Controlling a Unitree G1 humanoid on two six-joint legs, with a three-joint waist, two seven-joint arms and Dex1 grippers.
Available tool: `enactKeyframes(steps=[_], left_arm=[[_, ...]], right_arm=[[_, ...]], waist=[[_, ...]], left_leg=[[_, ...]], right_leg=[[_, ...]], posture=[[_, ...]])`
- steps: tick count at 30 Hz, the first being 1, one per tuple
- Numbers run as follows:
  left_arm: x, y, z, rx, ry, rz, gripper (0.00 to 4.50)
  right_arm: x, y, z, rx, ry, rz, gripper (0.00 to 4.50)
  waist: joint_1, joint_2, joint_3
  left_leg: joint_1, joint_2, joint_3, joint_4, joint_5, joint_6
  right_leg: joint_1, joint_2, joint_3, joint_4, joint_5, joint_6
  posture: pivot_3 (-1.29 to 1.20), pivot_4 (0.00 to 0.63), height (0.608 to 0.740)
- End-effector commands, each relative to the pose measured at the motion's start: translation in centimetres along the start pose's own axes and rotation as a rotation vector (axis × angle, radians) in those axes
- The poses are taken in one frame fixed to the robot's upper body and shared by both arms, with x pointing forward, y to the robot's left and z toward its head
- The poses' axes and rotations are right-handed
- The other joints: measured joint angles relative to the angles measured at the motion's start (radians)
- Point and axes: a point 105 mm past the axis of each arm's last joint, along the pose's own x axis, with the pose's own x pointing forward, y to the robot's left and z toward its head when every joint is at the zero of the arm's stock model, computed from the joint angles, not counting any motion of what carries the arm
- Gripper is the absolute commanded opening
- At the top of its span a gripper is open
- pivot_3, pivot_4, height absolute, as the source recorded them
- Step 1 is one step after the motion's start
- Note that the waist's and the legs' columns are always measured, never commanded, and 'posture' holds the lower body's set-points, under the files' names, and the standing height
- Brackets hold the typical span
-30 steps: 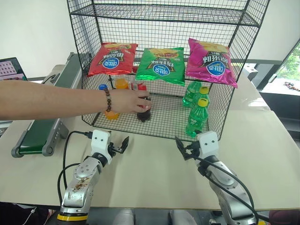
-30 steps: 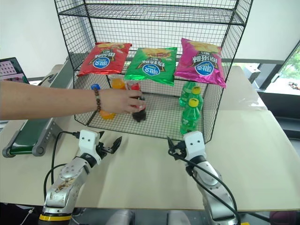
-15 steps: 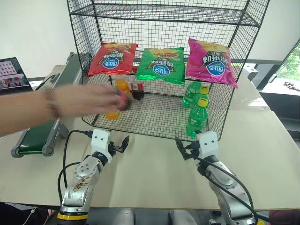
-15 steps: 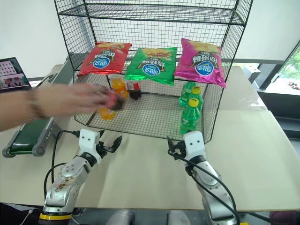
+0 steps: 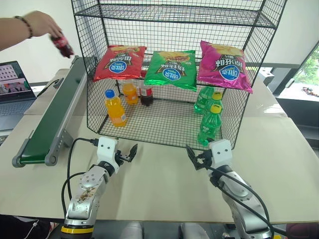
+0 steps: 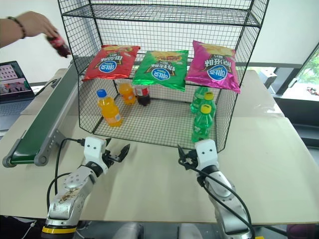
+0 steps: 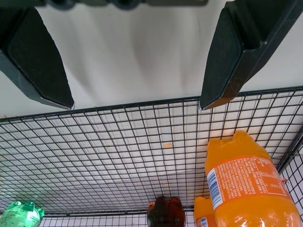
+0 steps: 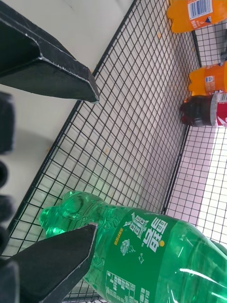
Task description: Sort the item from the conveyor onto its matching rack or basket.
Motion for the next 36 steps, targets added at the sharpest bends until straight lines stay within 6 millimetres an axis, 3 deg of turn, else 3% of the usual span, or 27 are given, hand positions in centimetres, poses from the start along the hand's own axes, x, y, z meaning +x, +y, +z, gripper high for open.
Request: enactKeyframes(steps=[1,8,12,21,25,29,36], left_arm=[[0.0,0.0,1.4,0.014,-0.059,0.001,4.49],[-0.2,-0.1,1.3,0.008,-0.054,0.001,4.49],[-0.6,0.8,1.4,0.007,-0.054,0.027,4.49],[-4.0,2.9,4.9,-0.019,-0.172,0.076,4.49],[-6.6,5.4,6.8,0.0,-0.235,0.212,4.49],[-10.2,10.5,8.4,0.009,-0.288,0.467,4.49],[-13.8,16.7,9.4,0.009,-0.318,0.694,4.49]], right_arm=[[0.0,-0.3,1.5,-0.016,-0.059,-0.015,4.5],[0.0,-0.1,1.5,-0.015,-0.059,-0.014,4.5],[0.2,-0.1,1.8,-0.019,-0.068,0.008,4.5],[0.7,0.0,4.6,-0.079,-0.125,0.277,4.5],[0.4,1.3,7.1,-0.061,-0.171,0.456,4.5],[0.1,4.8,10.7,-0.024,-0.251,0.779,4.5],[0.6,8.1,14.2,-0.037,-0.355,1.1,4.5]], waist=[[0.0,0.0,0.0],[0.0,0.0,0.0],[-0.001,0.0,0.0],[-0.002,0.0,0.0],[-0.003,0.0,0.0],[-0.01,0.0,0.0],[0.0,0.0,0.0]], left_leg=[[0.0,0.0,0.0,0.0,0.0,0.0],[0.0,0.0,0.0,0.0,0.0,0.0],[0.0,0.0,0.0,0.0,0.0,0.0],[0.0,0.0,0.0,0.0,0.0,0.0],[0.0,0.0,0.0,0.0,0.0,0.0],[0.001,0.001,0.0,0.001,0.0,0.0],[0.001,0.001,-0.001,0.002,0.0,0.0]], right_leg=[[0.0,0.0,0.0,0.0,0.0,0.0],[0.0,0.0,0.0,0.0,0.0,0.0],[0.0,0.0,0.0,0.0,0.0,0.0],[0.001,0.0,0.0,0.0,0.002,-0.003],[0.001,0.0,0.0,0.0,0.002,-0.003],[0.001,0.001,0.0,0.001,0.002,-0.004],[0.001,0.001,-0.001,0.0,0.002,-0.004]], posture=[[0.0,0.15,0.738],[0.0,0.15,0.738],[0.0,0.15,0.738],[0.0,0.15,0.738],[0.0,0.15,0.738],[0.0,0.15,0.738],[0.0,0.15,0.738]])
